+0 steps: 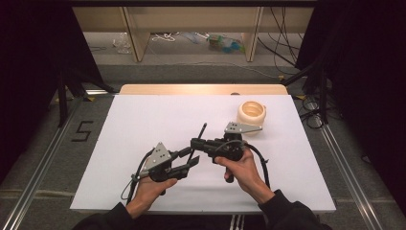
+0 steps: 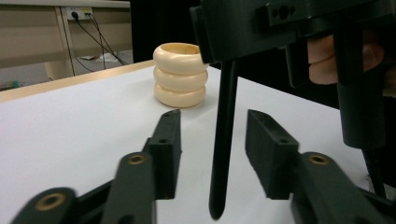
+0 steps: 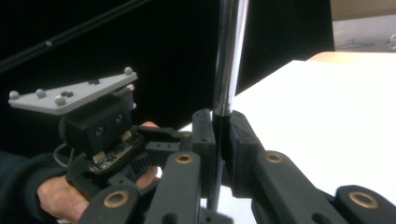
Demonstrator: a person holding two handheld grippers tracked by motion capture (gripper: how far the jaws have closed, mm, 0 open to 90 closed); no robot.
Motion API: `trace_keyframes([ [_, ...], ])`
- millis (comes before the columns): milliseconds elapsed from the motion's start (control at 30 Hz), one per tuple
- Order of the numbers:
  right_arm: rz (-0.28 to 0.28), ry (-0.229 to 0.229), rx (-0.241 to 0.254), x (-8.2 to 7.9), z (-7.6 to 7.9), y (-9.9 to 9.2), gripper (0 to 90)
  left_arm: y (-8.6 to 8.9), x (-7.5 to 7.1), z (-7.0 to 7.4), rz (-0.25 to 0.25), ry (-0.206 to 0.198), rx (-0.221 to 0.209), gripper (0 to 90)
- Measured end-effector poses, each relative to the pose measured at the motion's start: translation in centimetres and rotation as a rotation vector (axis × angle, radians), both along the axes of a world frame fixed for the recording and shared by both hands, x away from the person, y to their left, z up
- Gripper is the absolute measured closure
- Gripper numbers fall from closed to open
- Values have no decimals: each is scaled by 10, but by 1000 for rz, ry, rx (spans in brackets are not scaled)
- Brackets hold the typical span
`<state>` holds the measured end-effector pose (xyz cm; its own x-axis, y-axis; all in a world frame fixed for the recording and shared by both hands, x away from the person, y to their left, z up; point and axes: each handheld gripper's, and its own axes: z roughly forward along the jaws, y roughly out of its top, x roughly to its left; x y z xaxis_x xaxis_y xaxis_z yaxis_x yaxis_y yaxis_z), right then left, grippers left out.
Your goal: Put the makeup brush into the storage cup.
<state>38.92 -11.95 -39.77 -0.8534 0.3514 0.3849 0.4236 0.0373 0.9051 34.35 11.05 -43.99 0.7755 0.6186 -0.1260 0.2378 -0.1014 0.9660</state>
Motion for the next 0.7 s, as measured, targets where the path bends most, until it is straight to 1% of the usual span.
trace_keyframes([
  [33, -3, -5, -6, 0, 1, 0, 840, 0, -1, 0, 12, 10, -1, 476],
  [67, -3, -24, -14, 0, 2, -1, 839, 1, -1, 0, 8, 3, 14, 455],
  [100, -3, -19, -25, -1, 3, -2, 839, 1, -1, -1, 8, 9, 17, 432],
  [133, -6, -33, -34, -1, 3, -2, 839, 2, -1, -1, 11, 20, 19, 407],
  [167, -10, -44, -46, -1, 4, -3, 839, 4, -1, 0, 12, 9, 28, 392],
  [233, -16, -62, -55, 0, 5, -4, 839, 7, 0, 0, 21, 13, 34, 366],
  [267, -19, -67, -58, 0, 5, -5, 839, 9, 0, 1, 18, 11, 45, 349],
  [333, -27, -80, -78, 0, 6, -7, 839, 13, 0, 1, 19, 8, 54, 328],
  [367, -34, -89, -76, 1, 6, -7, 839, 14, 0, 2, 28, 8, 54, 318],
  [400, -37, -94, -89, 2, 7, -9, 839, 16, 0, 3, 25, 3, 61, 307],
  [433, -36, -95, -111, 1, 9, -11, 839, 17, 0, 3, 28, 12, 60, 297],
  [467, -39, -105, -120, 2, 9, -11, 839, 19, 0, 3, 23, 8, 72, 287],
  [500, -49, -122, -116, 2, 9, -12, 839, 20, 0, 4, 29, 4, 82, 280],
  [533, -56, -133, -139, 2, 10, -13, 839, 21, -1, 4, 33, -3, 91, 273],
  [567, -59, -135, -149, 3, 11, -15, 839, 23, -1, 4, 36, -2, 91, 263],
  [600, -69, -146, -152, 4, 12, -16, 839, 24, -1, 4, 33, 2, 98, 253],
  [633, -71, -148, -152, 4, 12, -17, 839, 25, -1, 3, 32, 17, 98, 241],
  [700, -79, -153, -165, 6, 13, -21, 839, 26, -2, 1, 35, 26, 112, 214],
])
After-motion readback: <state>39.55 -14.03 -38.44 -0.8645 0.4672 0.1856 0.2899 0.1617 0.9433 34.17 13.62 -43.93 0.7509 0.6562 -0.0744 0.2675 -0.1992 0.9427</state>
